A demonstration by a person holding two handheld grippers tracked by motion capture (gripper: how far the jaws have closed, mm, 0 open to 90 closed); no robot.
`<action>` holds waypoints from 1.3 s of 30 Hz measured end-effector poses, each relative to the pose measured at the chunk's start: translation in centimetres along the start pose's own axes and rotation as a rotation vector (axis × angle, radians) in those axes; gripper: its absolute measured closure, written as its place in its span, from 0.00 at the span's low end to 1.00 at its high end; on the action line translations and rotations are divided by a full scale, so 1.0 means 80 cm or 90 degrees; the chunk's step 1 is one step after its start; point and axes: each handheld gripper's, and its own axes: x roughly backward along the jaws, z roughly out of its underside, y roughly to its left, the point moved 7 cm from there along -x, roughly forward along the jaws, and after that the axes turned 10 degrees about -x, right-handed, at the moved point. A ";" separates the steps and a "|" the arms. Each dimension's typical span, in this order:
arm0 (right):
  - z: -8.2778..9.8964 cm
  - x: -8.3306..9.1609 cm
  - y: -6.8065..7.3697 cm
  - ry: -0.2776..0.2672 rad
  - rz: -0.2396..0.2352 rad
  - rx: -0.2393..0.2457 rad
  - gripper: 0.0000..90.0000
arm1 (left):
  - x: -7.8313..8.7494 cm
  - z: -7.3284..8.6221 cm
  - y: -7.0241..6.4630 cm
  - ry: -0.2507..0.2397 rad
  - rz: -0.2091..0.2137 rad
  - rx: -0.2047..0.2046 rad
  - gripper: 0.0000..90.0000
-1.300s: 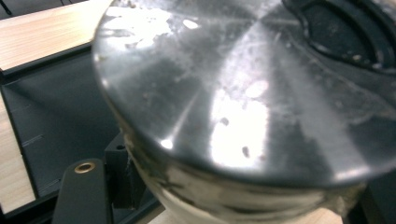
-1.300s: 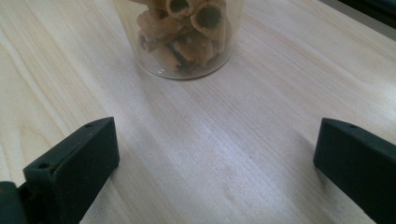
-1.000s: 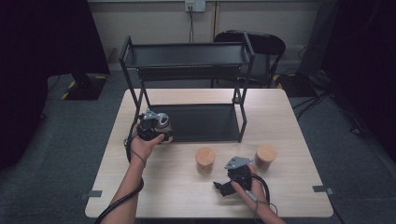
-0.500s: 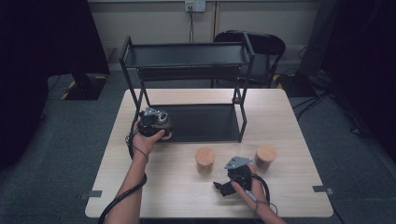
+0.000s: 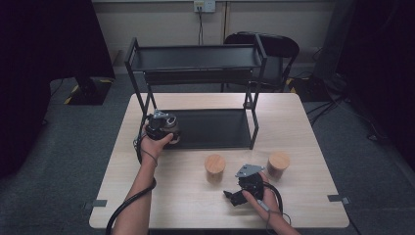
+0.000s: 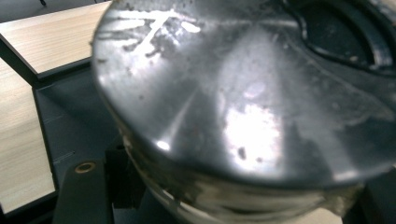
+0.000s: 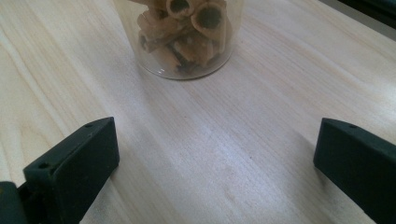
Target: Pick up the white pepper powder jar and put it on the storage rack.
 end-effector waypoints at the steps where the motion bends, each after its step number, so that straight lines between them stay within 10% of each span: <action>1: 0.000 0.000 0.000 0.000 0.000 0.000 0.00 | -0.001 0.000 0.000 0.002 0.000 0.000 0.34; 39: 0.000 0.000 0.000 0.000 0.000 0.000 0.00 | -0.034 0.005 0.016 0.032 -0.045 0.021 0.34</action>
